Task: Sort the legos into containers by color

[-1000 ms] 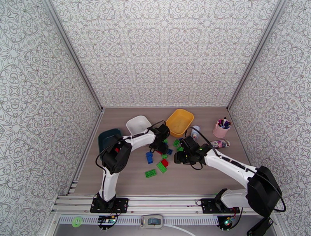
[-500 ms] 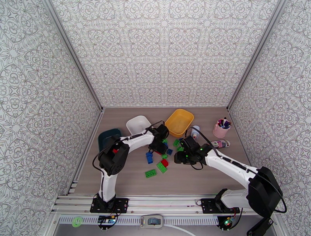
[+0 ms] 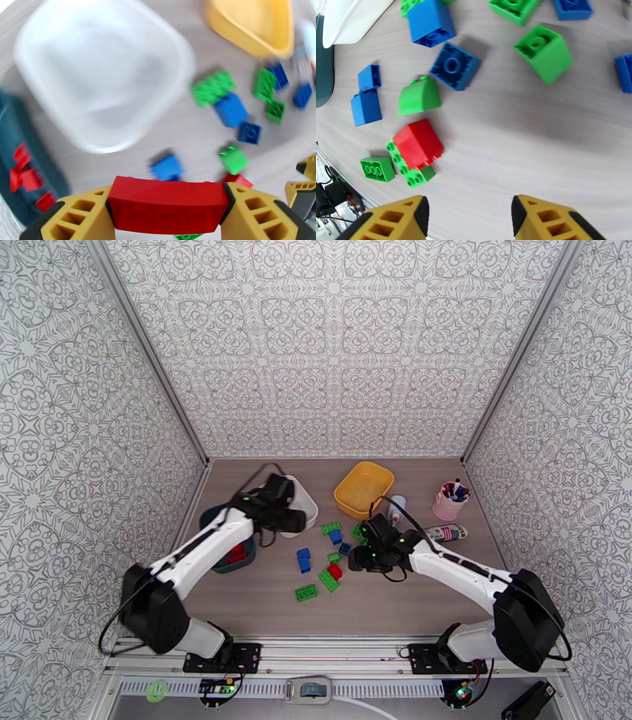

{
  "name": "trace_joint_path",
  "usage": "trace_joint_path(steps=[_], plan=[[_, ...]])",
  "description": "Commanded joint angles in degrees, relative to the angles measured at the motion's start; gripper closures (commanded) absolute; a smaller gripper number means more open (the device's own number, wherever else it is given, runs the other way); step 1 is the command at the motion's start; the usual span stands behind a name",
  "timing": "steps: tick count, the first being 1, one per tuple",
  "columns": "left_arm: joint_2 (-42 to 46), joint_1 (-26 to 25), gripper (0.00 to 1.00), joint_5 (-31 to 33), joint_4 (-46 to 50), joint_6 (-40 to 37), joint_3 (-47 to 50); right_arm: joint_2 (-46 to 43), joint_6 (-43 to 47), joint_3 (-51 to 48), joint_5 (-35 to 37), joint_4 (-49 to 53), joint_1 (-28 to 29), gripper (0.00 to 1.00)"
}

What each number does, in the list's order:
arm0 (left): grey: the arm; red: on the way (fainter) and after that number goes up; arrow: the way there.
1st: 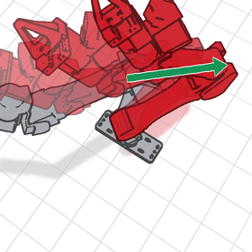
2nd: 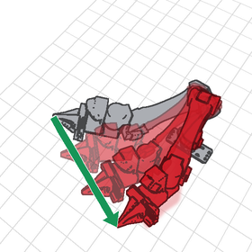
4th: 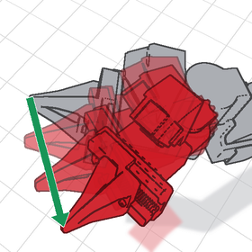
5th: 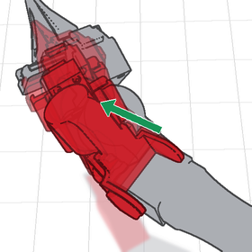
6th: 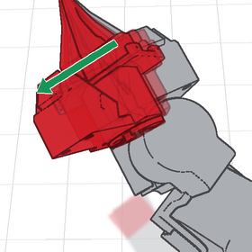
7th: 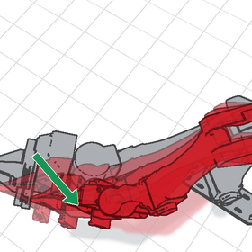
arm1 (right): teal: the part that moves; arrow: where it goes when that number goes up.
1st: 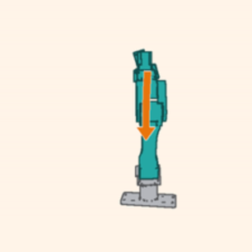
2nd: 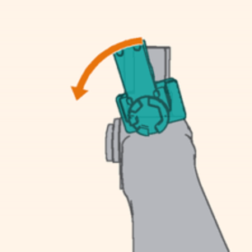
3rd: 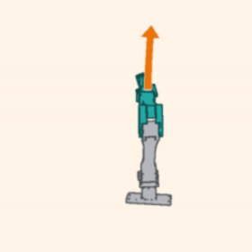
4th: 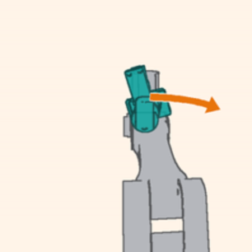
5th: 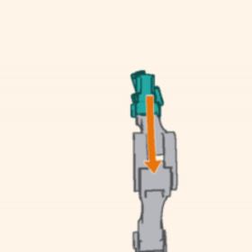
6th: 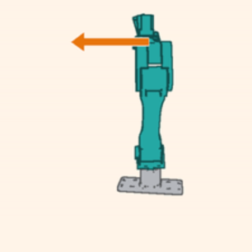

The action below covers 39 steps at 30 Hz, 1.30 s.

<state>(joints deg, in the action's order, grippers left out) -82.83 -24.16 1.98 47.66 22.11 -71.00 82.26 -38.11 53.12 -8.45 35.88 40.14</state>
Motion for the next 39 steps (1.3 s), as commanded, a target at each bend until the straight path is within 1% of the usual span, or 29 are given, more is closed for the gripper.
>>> trace_joint_path(steps=[1, 4, 6, 8, 9, 11, 12, 13, 15, 17, 20, 21, 23, 27, 30, 32, 36, 39], plan=[[4.64, 8.18, 0.44, 0.34, 2.53, 3.08, 4.08, 1.89, -0.12, 3.05, -0.70, -0.90, 1.68, 0.41], [7.70, 17.30, 0.44, -2.06, 2.53, 3.82, 7.26, 3.08, -0.21, 4.10, -0.61, -0.85, 2.69, 0.41], [8.46, 22.30, 0.44, -2.72, 2.61, 3.44, 8.66, 3.56, -0.28, 4.53, -0.37, -0.71, 3.18, 0.41], [8.31, 26.22, 0.42, -3.80, 2.53, 2.58, 9.65, 3.95, -0.30, 4.79, -0.24, -0.70, 3.50, 0.41], [7.89, 28.02, 0.39, -4.40, 2.61, 2.29, 9.79, 4.17, -0.30, 4.78, -0.26, -0.70, 3.63, 0.41], [7.25, 30.02, 0.27, -4.86, 2.87, 1.76, 9.83, 4.75, -0.29, 4.87, -0.34, -0.63, 3.79, 0.40], [7.14, 30.50, 0.20, -4.95, 3.05, 1.50, 9.64, 4.97, -0.28, 4.89, -0.42, -0.63, 3.97, 0.40], [7.31, 30.56, 0.14, -5.06, 3.22, 1.37, 9.44, 5.24, -0.27, 5.02, -0.43, -0.55, 4.08, 0.39], [8.10, 30.01, 0.11, -5.14, 3.30, 1.57, 9.07, 5.60, -0.25, 5.16, -0.34, -0.54, 4.44, 0.39], [8.72, 28.90, 0.10, -5.04, 3.39, 2.00, 8.87, 6.10, -0.30, 5.33, -0.34, -0.59, 4.80, 0.39], [9.30, 25.62, 0.09, -4.23, 4.23, 3.10, 8.46, 7.02, -0.07, 5.94, -0.30, -0.46, 5.21, 0.39], [9.47, 23.29, 0.09, -3.50, 4.52, 3.52, 8.42, 7.19, -0.04, 6.17, -0.11, -0.29, 5.22, 0.39], [9.61, 18.14, 0.09, -2.08, 4.93, 4.40, 7.98, 7.25, 0.03, 6.42, 0.76, 0.37, 5.25, 0.40], [8.83, 5.92, 0.11, -0.08, 4.48, 4.14, 6.41, 6.32, 0.57, 6.67, 2.97, 1.90, 4.73, 0.41], [6.35, -2.71, 0.12, 1.40, 4.28, 1.33, 4.63, 4.34, 0.51, 4.80, 1.81, 1.37, 2.62, 0.42], [3.88, -7.36, 0.14, 1.37, 4.04, -0.30, 3.54, 2.61, 0.41, 2.95, 0.38, 0.63, 0.46, 0.45], [-1.30, -14.02, 0.17, -1.86, 1.70, -1.63, 2.62, -1.40, 0.41, -0.62, -1.34, 0.27, -3.62, 0.45], [-4.83, -17.13, 0.18, -4.15, -0.23, -1.88, 1.92, -4.66, 0.15, -3.35, -2.09, 0.40, -6.16, 0.44]])
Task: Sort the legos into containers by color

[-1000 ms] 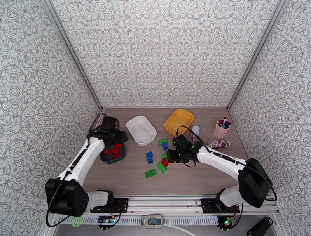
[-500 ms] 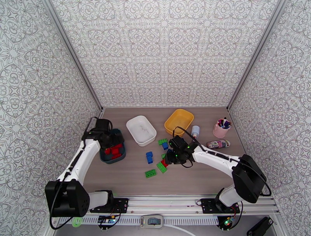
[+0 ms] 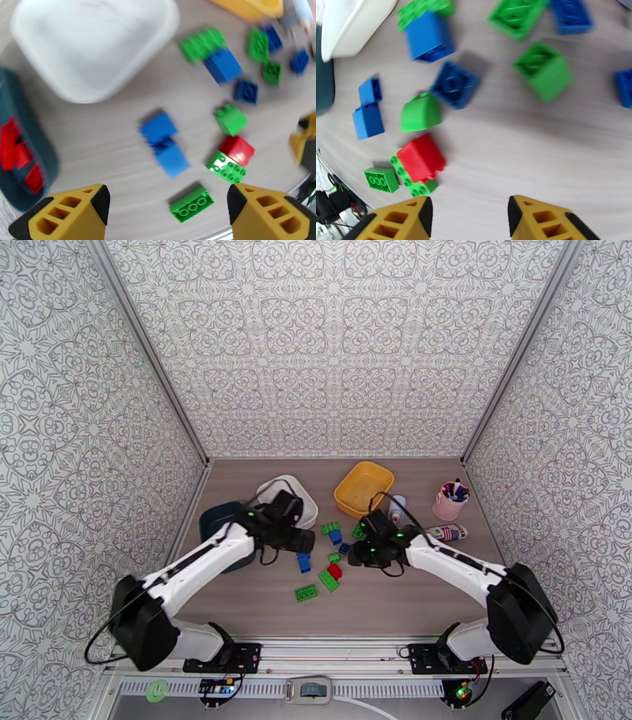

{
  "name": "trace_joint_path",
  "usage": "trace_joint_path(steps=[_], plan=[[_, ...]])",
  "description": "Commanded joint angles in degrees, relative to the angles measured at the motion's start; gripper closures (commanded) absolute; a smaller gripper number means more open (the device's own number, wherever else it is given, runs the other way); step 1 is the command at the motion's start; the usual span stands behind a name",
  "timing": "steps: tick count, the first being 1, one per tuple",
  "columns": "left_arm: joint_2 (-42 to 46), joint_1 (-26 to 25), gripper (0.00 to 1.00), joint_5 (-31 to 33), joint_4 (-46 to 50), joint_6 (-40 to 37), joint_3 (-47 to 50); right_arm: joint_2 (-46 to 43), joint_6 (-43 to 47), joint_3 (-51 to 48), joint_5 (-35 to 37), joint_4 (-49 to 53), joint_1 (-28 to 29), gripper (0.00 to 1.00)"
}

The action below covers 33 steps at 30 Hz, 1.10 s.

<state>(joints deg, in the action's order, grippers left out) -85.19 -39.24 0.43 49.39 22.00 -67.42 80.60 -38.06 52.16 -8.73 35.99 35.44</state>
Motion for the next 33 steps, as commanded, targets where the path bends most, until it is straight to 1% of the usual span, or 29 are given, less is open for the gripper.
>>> trace_joint_path(steps=[1, 6, 9, 14, 21, 26, 30, 33], plan=[[-3.58, -2.89, 0.18, -2.92, -2.32, -1.86, -2.06, -3.81, 0.14, -3.17, -2.11, 0.38, -2.08, 0.44], [-9.99, -7.56, 0.19, -5.15, -3.22, -3.12, -5.35, -7.74, 0.18, -6.94, -2.52, 1.39, -4.30, 0.43], [-13.69, -9.23, 0.23, -5.58, -3.09, -3.80, -6.92, -9.04, 0.08, -8.53, -2.43, 1.72, -4.58, 0.43], [-18.20, -10.41, 0.26, -5.21, -3.41, -3.89, -8.25, -10.54, -0.69, -9.91, -2.49, 1.45, -4.85, 0.43], [-23.67, -12.55, 0.30, -3.81, -2.02, -4.57, -11.62, -10.29, -0.69, -9.69, -2.47, 1.30, -4.92, 0.43], [-25.76, -13.03, 0.36, -3.25, -1.88, -3.95, -12.21, -10.11, -0.70, -9.67, -2.52, 1.09, -4.92, 0.43], [-26.35, -13.10, 0.37, -3.33, -2.40, -3.50, -12.24, -10.11, -0.70, -9.74, -2.52, 1.00, -5.03, 0.43], [-27.04, -13.26, 0.38, -2.21, -2.02, -3.28, -12.63, -10.11, -0.78, -9.90, -2.60, 0.84, -5.02, 0.43]])
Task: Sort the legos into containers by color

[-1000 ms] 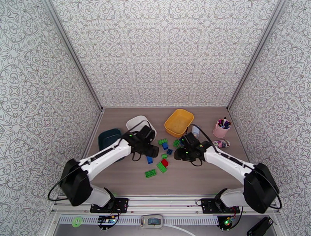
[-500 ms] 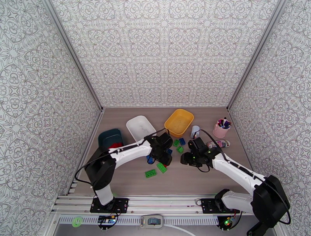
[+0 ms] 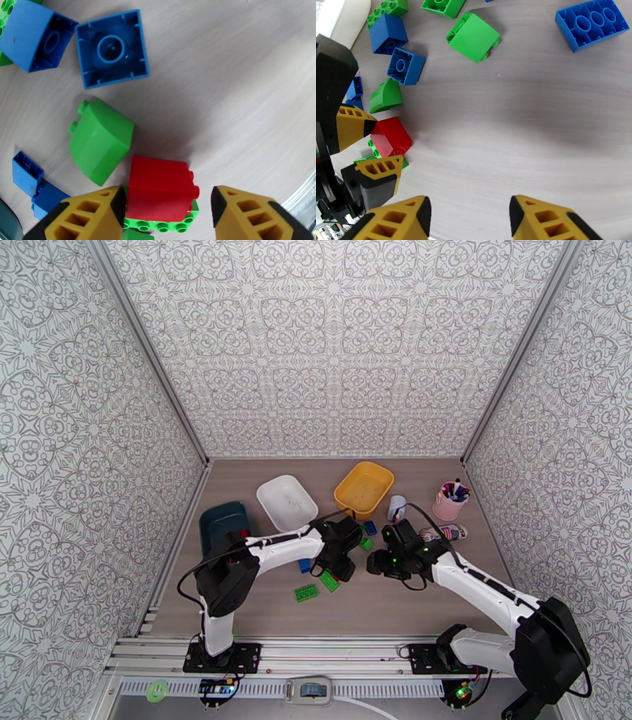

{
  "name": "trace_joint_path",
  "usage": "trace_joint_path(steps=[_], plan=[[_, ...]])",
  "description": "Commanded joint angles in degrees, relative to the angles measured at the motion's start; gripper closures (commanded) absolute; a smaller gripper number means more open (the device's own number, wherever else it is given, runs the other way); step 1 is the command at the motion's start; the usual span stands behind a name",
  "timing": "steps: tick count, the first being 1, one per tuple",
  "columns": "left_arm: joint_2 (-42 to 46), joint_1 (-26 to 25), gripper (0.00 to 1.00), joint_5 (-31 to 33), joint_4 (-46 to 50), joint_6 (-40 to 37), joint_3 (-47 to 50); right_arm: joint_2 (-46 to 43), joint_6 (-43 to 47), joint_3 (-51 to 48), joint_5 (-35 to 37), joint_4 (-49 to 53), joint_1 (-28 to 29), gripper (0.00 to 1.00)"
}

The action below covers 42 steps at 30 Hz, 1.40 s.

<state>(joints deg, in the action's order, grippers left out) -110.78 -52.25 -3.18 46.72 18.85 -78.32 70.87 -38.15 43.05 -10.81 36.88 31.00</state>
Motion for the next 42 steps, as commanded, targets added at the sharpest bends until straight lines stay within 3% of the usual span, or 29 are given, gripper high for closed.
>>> trace_joint_path(steps=[1, 7, 15, 18, 26, 31, 35, 42], plan=[[-1.65, -0.31, 0.37, 1.61, 0.74, -0.12, -1.83, -0.38, -0.69, -0.86, -0.60, -0.14, -0.54, 0.43], [-3.37, -0.74, 0.39, 2.17, 0.92, -0.07, -2.25, -0.47, -0.67, -0.85, -0.62, -0.23, -0.56, 0.43], [-3.46, -1.28, 0.50, 3.06, 0.81, 0.40, -2.70, -0.38, -0.76, -0.77, -0.71, -0.19, -0.55, 0.43], [-2.36, -1.56, 0.56, 3.19, 1.01, 0.46, -3.01, -0.56, -0.75, -0.52, -0.78, -0.13, -0.59, 0.43], [4.61, 0.04, 0.57, 1.71, 0.06, 1.18, -2.44, -0.97, -0.06, 1.83, -2.68, -1.56, -0.46, 0.38], [11.50, 4.59, 0.57, -0.15, -2.45, 3.12, 1.20, 0.41, -1.57, 4.55, -5.54, -6.63, 1.55, 0.34], [16.82, 10.12, 0.58, -0.40, -3.80, 5.29, 4.63, 5.61, -1.90, 10.61, -4.23, -8.08, 6.40, 0.32], [28.57, 22.33, 0.57, 5.50, -2.32, 10.52, 11.73, 18.56, -0.71, 23.66, -0.61, -4.73, 16.62, 0.32]])
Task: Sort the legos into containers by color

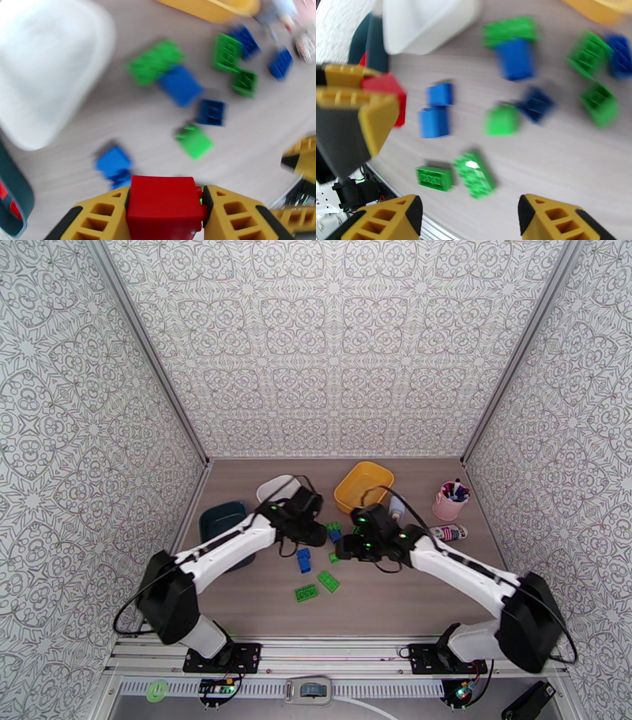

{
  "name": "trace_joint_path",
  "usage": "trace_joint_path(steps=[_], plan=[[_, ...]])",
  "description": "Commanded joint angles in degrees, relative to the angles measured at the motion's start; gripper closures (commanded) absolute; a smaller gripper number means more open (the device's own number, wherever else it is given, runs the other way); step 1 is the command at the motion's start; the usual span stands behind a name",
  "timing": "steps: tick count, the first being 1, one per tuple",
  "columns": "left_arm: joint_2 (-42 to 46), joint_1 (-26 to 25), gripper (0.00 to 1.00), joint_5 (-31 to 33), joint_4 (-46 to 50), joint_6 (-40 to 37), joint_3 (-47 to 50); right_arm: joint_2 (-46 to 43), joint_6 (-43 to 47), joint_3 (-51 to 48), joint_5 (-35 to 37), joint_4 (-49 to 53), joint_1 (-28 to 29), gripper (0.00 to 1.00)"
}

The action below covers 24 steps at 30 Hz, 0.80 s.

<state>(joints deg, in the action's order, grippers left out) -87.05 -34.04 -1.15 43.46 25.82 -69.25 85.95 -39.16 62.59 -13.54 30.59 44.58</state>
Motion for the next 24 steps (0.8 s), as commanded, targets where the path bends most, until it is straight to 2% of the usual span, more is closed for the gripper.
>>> trace_joint_path(steps=[1, 5, 9, 12, 16, 17, 20, 21, 24], plan=[[6.66, 5.99, 0.57, 4.16, 1.44, 4.36, 3.68, 4.55, 0.32, 5.15, 2.52, 1.90, 3.96, 0.32], [14.50, 17.27, 0.56, 5.72, 3.81, 7.19, 8.51, 7.45, 0.31, 7.22, 3.50, 3.10, 6.09, 0.32], [20.13, 29.65, 0.53, 1.86, 3.92, 7.03, 12.65, 7.27, 0.61, 6.46, 4.52, 4.33, 6.23, 0.32], [19.92, 36.75, 0.53, -1.10, 3.61, 5.20, 13.14, 6.36, 1.24, 5.81, 5.83, 5.89, 6.16, 0.32], [16.68, 40.90, 0.51, -3.13, 2.97, 3.26, 11.77, 4.96, 1.54, 4.78, 7.63, 7.43, 6.21, 0.31], [15.79, 41.41, 0.47, -3.16, 2.94, 2.95, 11.10, 4.52, 1.54, 4.49, 8.17, 7.83, 6.20, 0.31], [14.78, 41.89, 0.21, -2.88, 3.73, 2.44, 8.74, 3.08, 1.48, 3.66, 10.12, 9.21, 6.05, 0.29], [15.06, 41.78, 0.17, -3.01, 3.82, 2.30, 8.13, 2.46, 1.45, 3.23, 10.80, 9.60, 5.92, 0.28], [17.04, 41.26, 0.15, -3.45, 4.22, 2.13, 7.09, 0.54, 1.36, 1.88, 12.14, 10.30, 5.08, 0.24]])
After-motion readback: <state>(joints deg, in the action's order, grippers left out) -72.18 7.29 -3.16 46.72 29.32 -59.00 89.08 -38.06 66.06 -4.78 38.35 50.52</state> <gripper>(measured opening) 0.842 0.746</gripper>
